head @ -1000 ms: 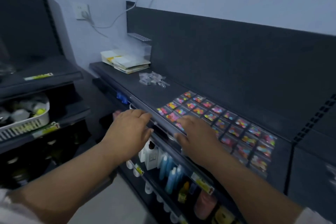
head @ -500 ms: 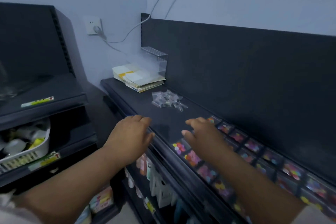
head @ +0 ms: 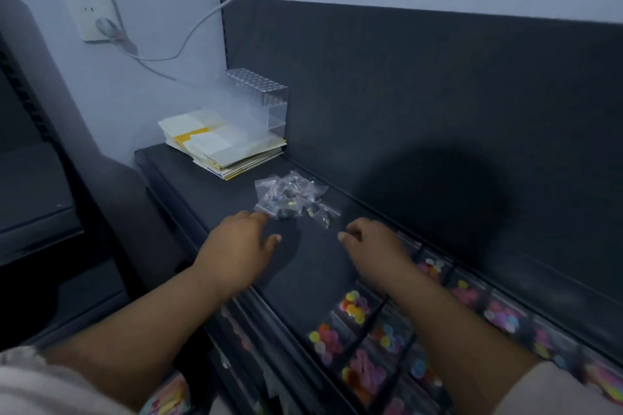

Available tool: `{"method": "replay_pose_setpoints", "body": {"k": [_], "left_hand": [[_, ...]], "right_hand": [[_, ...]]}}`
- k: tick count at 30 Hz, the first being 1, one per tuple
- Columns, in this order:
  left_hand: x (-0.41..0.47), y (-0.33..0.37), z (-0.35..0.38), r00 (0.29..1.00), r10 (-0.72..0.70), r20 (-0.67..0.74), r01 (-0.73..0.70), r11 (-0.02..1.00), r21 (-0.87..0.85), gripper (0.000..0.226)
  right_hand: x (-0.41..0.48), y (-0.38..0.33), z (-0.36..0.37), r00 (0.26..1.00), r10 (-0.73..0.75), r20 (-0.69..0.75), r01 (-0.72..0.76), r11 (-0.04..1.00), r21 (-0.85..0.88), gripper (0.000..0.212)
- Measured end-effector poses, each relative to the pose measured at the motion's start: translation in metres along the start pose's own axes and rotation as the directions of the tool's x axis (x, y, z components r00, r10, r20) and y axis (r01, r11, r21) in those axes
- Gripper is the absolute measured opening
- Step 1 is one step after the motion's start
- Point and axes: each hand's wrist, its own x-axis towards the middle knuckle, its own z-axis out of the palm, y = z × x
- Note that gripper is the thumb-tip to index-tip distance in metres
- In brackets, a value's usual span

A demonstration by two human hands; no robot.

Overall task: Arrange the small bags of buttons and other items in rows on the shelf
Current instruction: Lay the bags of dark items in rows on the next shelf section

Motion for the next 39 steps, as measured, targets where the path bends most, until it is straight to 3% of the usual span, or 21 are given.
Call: {"method": "replay_pose_setpoints", "body": {"k": [6, 12, 24, 31, 35, 39], "left_hand": [[0.073, -0.022, 0.021, 0.997, 0.068, 0.021, -0.069, 0.998, 0.014, 0.035], [0.138, -0.044, 0.043, 0.975, 0.172, 0.139, -0.172, 0.985, -0.008, 0.034], [0.186, -0.067, 0.073, 0.906, 0.353, 0.234, -0.361, 0.933, -0.01, 0.032], [0.193, -0.069, 0.079, 0.896, 0.379, 0.232, -0.381, 0.924, -0.038, 0.02], [0.194, -0.069, 0.079, 0.909, 0.35, 0.226, -0.326, 0.936, -0.135, 0.011], [0.192, -0.067, 0.071, 0.914, 0.318, 0.253, -0.263, 0.937, -0.229, 0.017]], "right_hand": [[0.041, -0.004, 0.016, 0.988, 0.155, -0.023, -0.156, 0.987, -0.045, 0.033], [0.078, -0.014, 0.033, 0.961, 0.272, -0.051, -0.272, 0.962, 0.001, 0.028], [0.119, -0.014, 0.055, 0.893, 0.439, -0.102, -0.436, 0.899, 0.049, 0.031], [0.131, -0.014, 0.053, 0.876, 0.477, -0.067, -0.48, 0.876, -0.042, 0.011], [0.133, -0.015, 0.052, 0.882, 0.471, -0.038, -0.472, 0.879, -0.072, 0.016], [0.129, -0.016, 0.053, 0.884, 0.466, -0.023, -0.467, 0.882, -0.061, 0.019]]}}
